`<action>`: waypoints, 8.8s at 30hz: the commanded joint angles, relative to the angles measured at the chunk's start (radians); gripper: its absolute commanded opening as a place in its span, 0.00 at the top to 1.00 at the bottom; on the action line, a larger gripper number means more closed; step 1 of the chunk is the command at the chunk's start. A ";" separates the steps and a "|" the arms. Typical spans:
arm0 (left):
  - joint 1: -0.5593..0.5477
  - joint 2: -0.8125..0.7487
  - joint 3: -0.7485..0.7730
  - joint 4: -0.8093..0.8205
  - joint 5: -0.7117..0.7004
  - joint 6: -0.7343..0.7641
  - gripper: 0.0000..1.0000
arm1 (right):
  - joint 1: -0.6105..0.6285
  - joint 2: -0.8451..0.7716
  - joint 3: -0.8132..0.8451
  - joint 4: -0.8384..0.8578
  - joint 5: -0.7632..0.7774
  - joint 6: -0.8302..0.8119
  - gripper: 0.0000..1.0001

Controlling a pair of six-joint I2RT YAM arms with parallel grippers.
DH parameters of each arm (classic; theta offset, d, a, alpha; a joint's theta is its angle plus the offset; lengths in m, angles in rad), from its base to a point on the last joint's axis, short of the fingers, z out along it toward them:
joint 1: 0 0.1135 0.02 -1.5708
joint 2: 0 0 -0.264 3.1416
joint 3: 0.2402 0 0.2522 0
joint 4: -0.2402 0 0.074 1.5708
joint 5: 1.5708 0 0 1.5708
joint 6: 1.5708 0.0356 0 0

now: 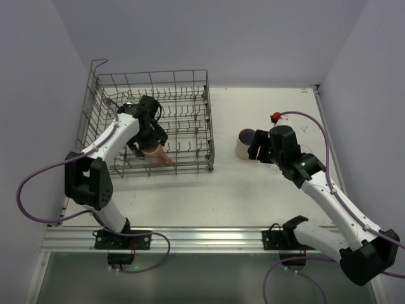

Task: Unload the cups from the dish rack

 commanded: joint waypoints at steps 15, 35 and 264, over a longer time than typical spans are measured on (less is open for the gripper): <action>-0.009 -0.140 0.269 -0.062 0.045 0.128 1.00 | 0.002 -0.012 0.129 -0.034 -0.067 0.016 0.36; -0.029 -0.574 -0.206 0.973 0.614 0.233 1.00 | -0.001 0.082 0.131 0.432 -0.857 0.405 0.12; 0.011 -0.632 -0.378 0.626 -0.350 0.415 0.00 | 0.413 0.249 -0.279 0.230 0.545 0.462 1.00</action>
